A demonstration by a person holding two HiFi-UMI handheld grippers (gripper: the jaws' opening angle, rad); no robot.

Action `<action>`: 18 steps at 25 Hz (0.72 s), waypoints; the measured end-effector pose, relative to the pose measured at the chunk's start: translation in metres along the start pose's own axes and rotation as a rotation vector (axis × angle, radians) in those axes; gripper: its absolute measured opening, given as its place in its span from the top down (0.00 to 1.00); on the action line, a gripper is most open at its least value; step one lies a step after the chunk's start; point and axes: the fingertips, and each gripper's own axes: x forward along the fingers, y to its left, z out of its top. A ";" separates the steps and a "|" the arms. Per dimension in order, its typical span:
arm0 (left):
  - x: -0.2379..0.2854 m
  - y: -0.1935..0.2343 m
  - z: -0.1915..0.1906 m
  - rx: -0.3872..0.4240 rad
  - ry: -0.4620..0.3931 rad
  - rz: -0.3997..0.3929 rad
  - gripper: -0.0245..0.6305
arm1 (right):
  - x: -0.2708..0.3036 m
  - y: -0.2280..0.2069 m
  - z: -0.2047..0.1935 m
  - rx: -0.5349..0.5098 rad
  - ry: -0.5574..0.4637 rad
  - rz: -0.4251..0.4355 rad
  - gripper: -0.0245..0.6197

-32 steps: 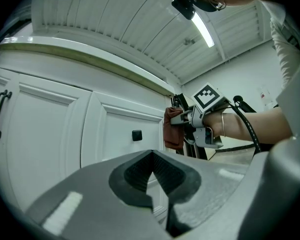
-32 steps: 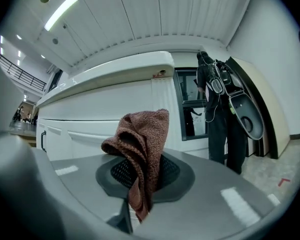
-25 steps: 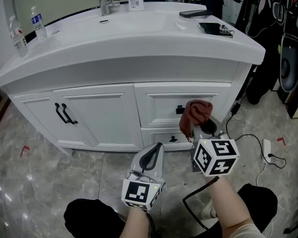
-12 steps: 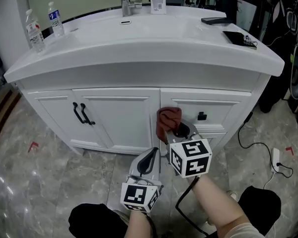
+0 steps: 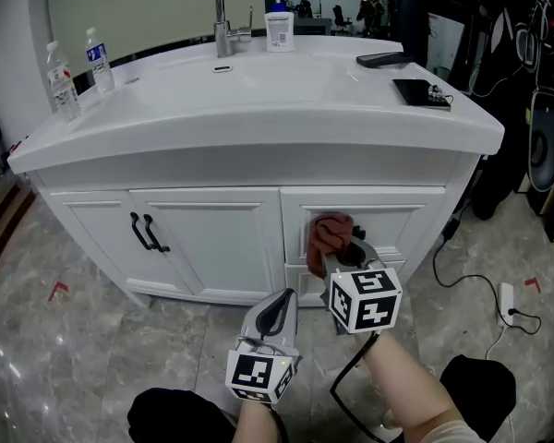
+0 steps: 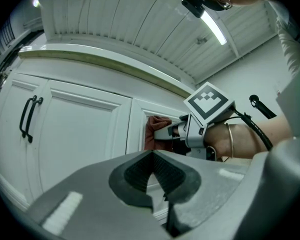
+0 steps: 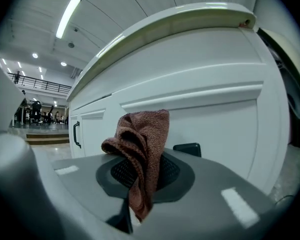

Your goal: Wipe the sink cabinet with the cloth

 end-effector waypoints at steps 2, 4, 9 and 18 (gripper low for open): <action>0.002 -0.004 0.000 0.007 0.001 -0.005 0.96 | -0.004 -0.005 0.001 -0.008 -0.004 -0.019 0.84; 0.004 -0.008 0.001 0.006 0.000 -0.008 0.96 | -0.008 -0.008 0.000 -0.005 -0.013 -0.039 0.84; 0.010 -0.022 -0.001 -0.002 0.000 -0.029 0.96 | -0.031 -0.025 0.002 0.003 -0.041 -0.077 0.84; 0.028 -0.057 -0.016 0.023 0.031 -0.104 0.96 | -0.059 -0.093 0.001 0.091 -0.047 -0.179 0.84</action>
